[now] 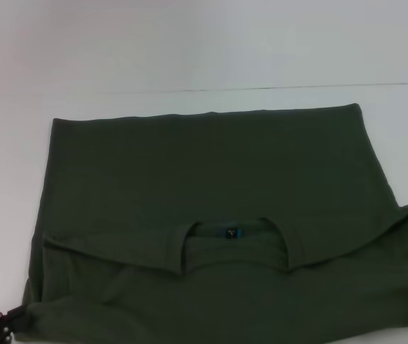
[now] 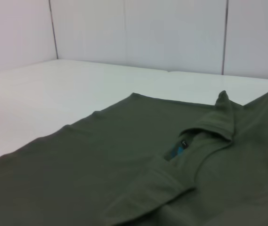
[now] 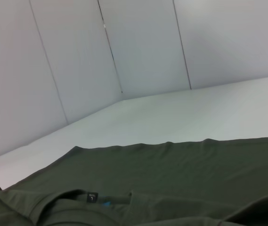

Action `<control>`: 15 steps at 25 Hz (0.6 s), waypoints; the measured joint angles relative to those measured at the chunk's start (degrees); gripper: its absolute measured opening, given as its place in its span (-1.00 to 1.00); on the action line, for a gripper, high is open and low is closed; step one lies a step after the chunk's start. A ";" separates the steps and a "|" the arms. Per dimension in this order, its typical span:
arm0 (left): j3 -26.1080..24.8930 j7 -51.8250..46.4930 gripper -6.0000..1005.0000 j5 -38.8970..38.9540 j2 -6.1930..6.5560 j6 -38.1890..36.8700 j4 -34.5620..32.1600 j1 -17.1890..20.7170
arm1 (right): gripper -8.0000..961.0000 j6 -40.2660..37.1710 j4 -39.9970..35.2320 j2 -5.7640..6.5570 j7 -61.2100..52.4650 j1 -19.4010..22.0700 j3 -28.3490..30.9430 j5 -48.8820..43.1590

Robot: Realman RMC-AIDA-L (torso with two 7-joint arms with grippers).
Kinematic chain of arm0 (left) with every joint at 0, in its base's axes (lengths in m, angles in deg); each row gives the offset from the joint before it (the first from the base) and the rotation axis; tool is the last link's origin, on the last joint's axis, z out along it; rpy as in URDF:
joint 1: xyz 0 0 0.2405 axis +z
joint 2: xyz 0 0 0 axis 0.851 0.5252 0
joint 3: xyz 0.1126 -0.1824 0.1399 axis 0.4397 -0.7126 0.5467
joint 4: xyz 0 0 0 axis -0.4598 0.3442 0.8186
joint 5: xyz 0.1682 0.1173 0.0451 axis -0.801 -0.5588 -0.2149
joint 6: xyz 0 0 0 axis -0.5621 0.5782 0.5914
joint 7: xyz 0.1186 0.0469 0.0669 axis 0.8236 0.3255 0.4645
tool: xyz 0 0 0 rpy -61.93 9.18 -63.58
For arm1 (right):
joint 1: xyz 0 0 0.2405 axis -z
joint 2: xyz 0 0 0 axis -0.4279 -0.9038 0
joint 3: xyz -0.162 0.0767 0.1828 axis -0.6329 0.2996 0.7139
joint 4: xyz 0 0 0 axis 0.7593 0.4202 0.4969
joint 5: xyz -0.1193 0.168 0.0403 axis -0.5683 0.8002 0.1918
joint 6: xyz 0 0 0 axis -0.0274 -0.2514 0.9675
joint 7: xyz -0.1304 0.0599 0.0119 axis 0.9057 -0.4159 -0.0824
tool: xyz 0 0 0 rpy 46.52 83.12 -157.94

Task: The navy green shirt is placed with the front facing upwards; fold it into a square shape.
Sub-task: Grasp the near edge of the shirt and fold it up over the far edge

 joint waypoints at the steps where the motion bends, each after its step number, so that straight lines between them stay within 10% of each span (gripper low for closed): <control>1: -0.18 0.03 -0.94 0.04 0.00 -0.20 0.00 0.01 | -0.86 -0.01 -0.03 0.05 -0.20 -0.06 0.02 0.00; 15: -0.47 0.76 -0.93 0.12 -0.42 -1.71 -0.10 1.97 | -0.86 -1.17 -3.14 0.21 -2.64 2.13 -0.03 -1.91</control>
